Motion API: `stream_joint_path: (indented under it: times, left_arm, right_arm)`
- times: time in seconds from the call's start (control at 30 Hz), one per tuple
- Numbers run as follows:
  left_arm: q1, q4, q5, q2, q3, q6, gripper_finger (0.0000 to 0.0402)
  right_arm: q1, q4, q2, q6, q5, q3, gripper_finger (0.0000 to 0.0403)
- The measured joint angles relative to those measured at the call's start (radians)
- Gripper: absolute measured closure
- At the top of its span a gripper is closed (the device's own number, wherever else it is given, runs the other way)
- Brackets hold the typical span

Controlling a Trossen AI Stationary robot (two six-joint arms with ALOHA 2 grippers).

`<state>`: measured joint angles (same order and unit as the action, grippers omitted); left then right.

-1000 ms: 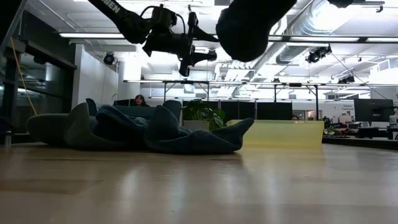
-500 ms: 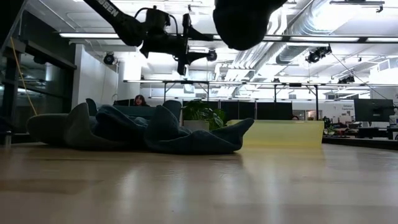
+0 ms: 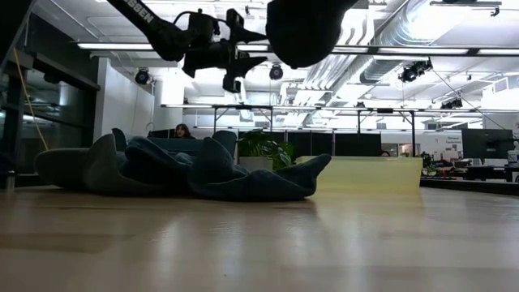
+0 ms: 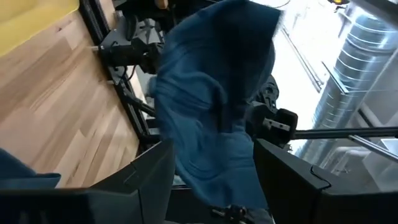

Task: Pick & Place hat
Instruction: Put the right blue cap into the yellow bin

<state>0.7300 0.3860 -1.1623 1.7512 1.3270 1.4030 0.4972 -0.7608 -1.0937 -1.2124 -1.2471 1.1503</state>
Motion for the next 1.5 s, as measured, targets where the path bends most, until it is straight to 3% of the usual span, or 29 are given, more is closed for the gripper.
stream_joint_path:
  times: [0.27,0.7,1.0,1.33,1.5]
  left_arm:
    - [0.002,-0.13,0.038,0.001,0.0,-0.103,0.0188]
    - [-0.011,-0.151,0.035,0.001,0.0,-0.142,0.0188]
    - [-0.067,-0.155,0.007,0.001,0.0,-0.179,0.0188]
    - [-0.082,-0.276,0.127,0.001,0.0,-0.3,0.0188]
    - [-0.096,-0.282,0.095,0.001,0.0,-0.3,0.0188]
  right_arm:
    - [0.031,0.067,-0.023,-0.076,-0.014,0.0,0.0398]
    - [0.108,0.157,-0.024,-0.204,-0.042,-0.068,0.0398]
    - [0.128,0.239,-0.024,-0.227,-0.034,-0.113,0.0398]
    - [0.155,0.26,-0.024,-0.228,-0.037,-0.113,0.0398]
    - [0.157,0.26,-0.024,-0.206,-0.04,-0.113,0.0398]
